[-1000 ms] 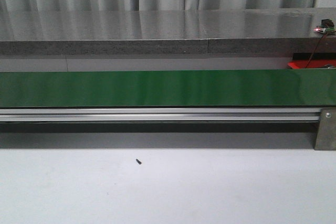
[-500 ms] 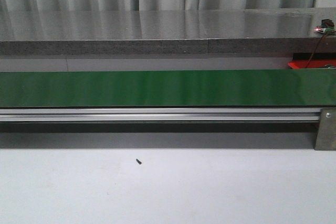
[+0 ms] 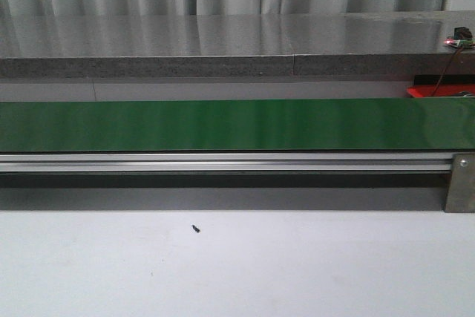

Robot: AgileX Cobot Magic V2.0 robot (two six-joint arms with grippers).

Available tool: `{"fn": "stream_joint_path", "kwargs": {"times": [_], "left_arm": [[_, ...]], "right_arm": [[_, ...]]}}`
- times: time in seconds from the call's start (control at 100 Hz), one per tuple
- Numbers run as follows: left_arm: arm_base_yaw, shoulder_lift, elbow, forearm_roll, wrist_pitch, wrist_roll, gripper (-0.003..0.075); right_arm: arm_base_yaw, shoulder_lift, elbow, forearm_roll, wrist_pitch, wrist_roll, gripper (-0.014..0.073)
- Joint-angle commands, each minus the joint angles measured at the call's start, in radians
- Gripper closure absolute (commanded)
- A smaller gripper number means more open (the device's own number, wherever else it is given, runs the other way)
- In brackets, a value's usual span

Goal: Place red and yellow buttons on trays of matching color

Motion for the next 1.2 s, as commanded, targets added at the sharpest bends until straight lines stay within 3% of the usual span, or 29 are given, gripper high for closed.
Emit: {"fn": "stream_joint_path", "kwargs": {"times": [0.0,0.46,0.7,0.95,1.19], "left_arm": [[-0.008,0.011,-0.027,0.026,-0.081,-0.022,0.074],[-0.008,0.184,-0.052,0.446,-0.18,-0.4,0.074],[0.05,0.361,-0.162,0.436,-0.225,-0.425,0.074],[0.191,0.509,-0.256,0.363,-0.299,-0.419,0.074],[0.402,0.586,-0.282,0.161,-0.328,-0.209,0.074]], "right_arm": [[0.001,0.003,-0.021,0.004,-0.061,0.002,0.0662],[0.001,0.003,-0.021,0.004,-0.061,0.002,0.0662],[0.001,0.003,-0.021,0.004,-0.061,0.002,0.0662],[0.001,0.003,-0.021,0.004,-0.061,0.002,0.0662],[0.001,0.003,-0.021,0.004,-0.061,0.002,0.0662]]}}
